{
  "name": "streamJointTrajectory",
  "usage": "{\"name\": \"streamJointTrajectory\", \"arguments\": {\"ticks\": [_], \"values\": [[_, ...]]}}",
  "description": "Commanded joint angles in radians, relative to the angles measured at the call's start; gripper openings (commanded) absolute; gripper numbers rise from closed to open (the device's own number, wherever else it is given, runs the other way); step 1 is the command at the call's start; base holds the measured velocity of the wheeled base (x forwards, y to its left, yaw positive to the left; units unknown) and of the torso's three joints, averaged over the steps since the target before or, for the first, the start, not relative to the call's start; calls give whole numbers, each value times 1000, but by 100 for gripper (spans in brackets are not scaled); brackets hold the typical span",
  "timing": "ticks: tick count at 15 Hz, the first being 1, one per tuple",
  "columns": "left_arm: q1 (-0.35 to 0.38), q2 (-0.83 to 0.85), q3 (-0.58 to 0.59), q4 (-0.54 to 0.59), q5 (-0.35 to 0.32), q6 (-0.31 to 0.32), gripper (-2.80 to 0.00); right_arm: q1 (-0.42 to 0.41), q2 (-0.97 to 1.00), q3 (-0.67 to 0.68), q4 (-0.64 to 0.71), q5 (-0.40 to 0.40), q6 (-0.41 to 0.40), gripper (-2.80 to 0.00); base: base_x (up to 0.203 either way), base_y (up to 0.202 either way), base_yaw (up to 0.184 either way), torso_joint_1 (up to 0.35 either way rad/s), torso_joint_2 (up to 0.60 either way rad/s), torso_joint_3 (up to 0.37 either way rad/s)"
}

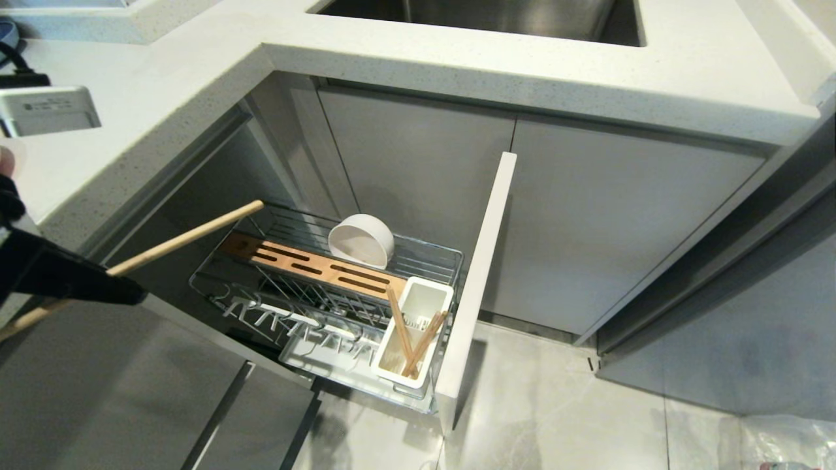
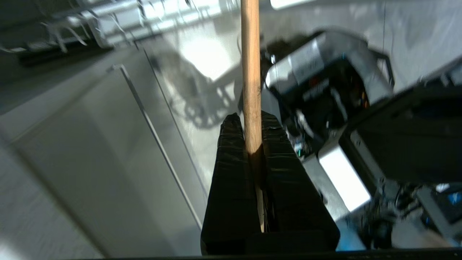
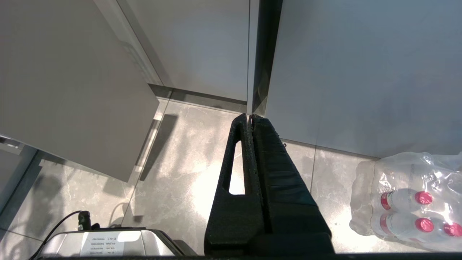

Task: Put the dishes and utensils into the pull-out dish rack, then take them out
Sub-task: Pick up the chopsticks and place it in the cupboard

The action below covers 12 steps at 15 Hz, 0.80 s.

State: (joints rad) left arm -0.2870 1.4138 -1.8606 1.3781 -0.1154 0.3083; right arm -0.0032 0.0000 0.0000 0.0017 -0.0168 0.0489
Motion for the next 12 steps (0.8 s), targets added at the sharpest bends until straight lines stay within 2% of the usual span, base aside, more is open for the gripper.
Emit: {"name": "streamJointTrajectory", "arguments": {"ticks": [1, 5, 8, 12], "values": [[-44, 74, -1, 25, 16, 1, -280, 0, 0, 2, 0, 0, 0, -280, 0, 0, 0, 0, 0, 0], [-195, 188, -14, 64, 122, -41, -280, 0, 0, 2, 0, 0, 0, -280, 0, 0, 0, 0, 0, 0], [-304, 301, -72, 97, 235, -137, -280, 0, 0, 2, 0, 0, 0, -280, 0, 0, 0, 0, 0, 0], [-374, 394, -83, 114, 305, -230, -280, 0, 0, 2, 0, 0, 0, -280, 0, 0, 0, 0, 0, 0]]}}
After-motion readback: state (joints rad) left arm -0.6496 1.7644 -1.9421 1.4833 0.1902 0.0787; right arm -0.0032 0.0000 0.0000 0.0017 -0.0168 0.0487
